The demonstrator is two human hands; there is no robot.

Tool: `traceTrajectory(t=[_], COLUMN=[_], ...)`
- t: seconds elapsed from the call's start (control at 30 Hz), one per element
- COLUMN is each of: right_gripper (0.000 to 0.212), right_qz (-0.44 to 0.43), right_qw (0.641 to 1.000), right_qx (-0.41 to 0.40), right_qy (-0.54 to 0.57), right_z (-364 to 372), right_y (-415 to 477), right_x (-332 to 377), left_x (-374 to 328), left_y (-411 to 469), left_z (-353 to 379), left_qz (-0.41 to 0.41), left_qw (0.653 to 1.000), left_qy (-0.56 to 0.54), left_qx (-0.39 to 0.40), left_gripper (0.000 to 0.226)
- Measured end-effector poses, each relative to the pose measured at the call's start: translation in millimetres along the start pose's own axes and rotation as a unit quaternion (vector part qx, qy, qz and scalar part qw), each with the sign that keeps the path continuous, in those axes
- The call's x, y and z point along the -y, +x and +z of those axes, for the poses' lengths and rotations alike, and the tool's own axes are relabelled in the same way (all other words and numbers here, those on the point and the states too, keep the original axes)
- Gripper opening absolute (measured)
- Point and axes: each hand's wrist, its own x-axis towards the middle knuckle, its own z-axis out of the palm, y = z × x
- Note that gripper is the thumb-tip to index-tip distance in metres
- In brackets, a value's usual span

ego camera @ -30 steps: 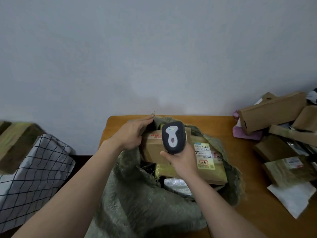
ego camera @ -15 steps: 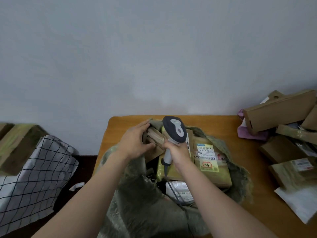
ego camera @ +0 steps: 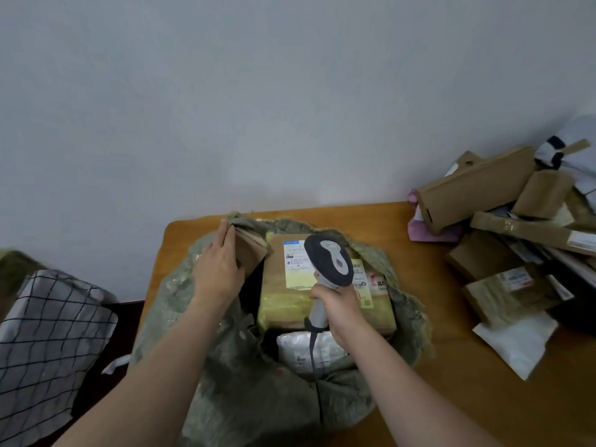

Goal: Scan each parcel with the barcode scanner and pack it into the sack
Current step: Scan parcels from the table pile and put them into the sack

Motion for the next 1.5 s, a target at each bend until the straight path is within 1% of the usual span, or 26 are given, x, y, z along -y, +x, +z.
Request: traceTrajectory(t=[0.07,0.13,0.2,0.23,0.27,0.3,0.33,0.4,0.47,0.53,0.57,0.63,0.67,0.7,0.77,0.9,1.0,1.1,1.23,1.33,1.4,1.5], right_gripper=[0.026,0.013,0.036,0.036,0.029,0.020,0.020,0.035,0.037,0.045,0.045,0.025,0.019,0.017,0.018,0.022,0.024,0.023,0.012,0.021,0.020,0.019], right_qz=[-0.010,-0.026,-0.041,-0.044,-0.049,-0.048,-0.047,-0.035,-0.038,-0.035,-0.032,-0.031,-0.026,-0.017,-0.012,-0.010,-0.014,-0.012,-0.003,0.012,0.020,0.019], right_qw=[1.000,0.999,0.998,0.998,0.997,0.997,0.998,0.999,0.999,0.999,0.999,0.998,0.996,0.995,0.992,0.988,0.986,0.984,0.980,0.978,0.977,0.979], right_qx=[0.008,0.005,0.018,0.025,0.028,0.025,0.025,0.028,0.021,0.004,-0.004,-0.022,-0.027,-0.036,-0.050,-0.092,-0.106,-0.135,-0.169,-0.177,-0.176,-0.168], right_qy=[-0.007,-0.021,-0.033,-0.036,-0.044,-0.049,-0.045,-0.025,-0.010,0.008,0.022,0.058,0.075,0.091,0.114,0.124,0.125,0.119,0.104,0.114,0.121,0.117], right_z=[-10,-20,-31,-38,-47,-56,-67,-92,-120,-154,-172,-210,-231,-250,-289,-362,-409,-446,-480,-491,-494,-498], right_y=[-3,-9,-16,-19,-22,-24,-25,-29,-35,-37,-40,-45,-45,-45,-47,-50,-54,-58,-59,-55,-51,-45], right_x=[-2,-3,-6,-7,-8,-10,-12,-16,-20,-24,-22,-18,-19,-20,-22,-32,-44,-54,-74,-88,-94,-101], left_x=[-4,-9,-18,-26,-35,-49,-64,-100,-138,-178,-198,-238,-259,-279,-319,-389,-433,-469,-501,-518,-527,-537], left_y=[-16,-36,-53,-59,-63,-66,-69,-76,-84,-92,-96,-104,-108,-112,-120,-135,-141,-143,-132,-113,-102,-88], left_z=[4,8,12,14,13,12,11,10,14,19,23,33,38,43,53,80,107,136,171,194,207,226], left_qz=[-0.011,-0.026,-0.030,-0.026,-0.021,-0.014,-0.003,0.028,0.054,0.085,0.100,0.121,0.130,0.139,0.152,0.168,0.157,0.161,0.165,0.149,0.142,0.128], left_qw=[0.999,0.998,0.998,0.997,0.996,0.996,0.996,0.992,0.989,0.986,0.985,0.983,0.982,0.981,0.979,0.970,0.962,0.959,0.961,0.971,0.975,0.975], left_qy=[0.037,0.051,0.037,0.027,0.013,-0.006,-0.028,-0.069,-0.098,-0.116,-0.122,-0.133,-0.135,-0.134,-0.133,-0.156,-0.166,-0.145,-0.106,-0.058,-0.031,0.011], left_qx=[0.011,-0.011,-0.051,-0.070,-0.080,-0.085,-0.088,-0.097,-0.099,-0.082,-0.069,-0.045,-0.032,-0.020,0.010,0.079,0.149,0.184,0.195,0.176,0.168,0.184], left_gripper=[0.102,0.105,0.094,0.087,0.081,0.079,0.078,0.075,0.069,0.066,0.066,0.070,0.074,0.076,0.075,0.073,0.072,0.070,0.080,0.094,0.107,0.127])
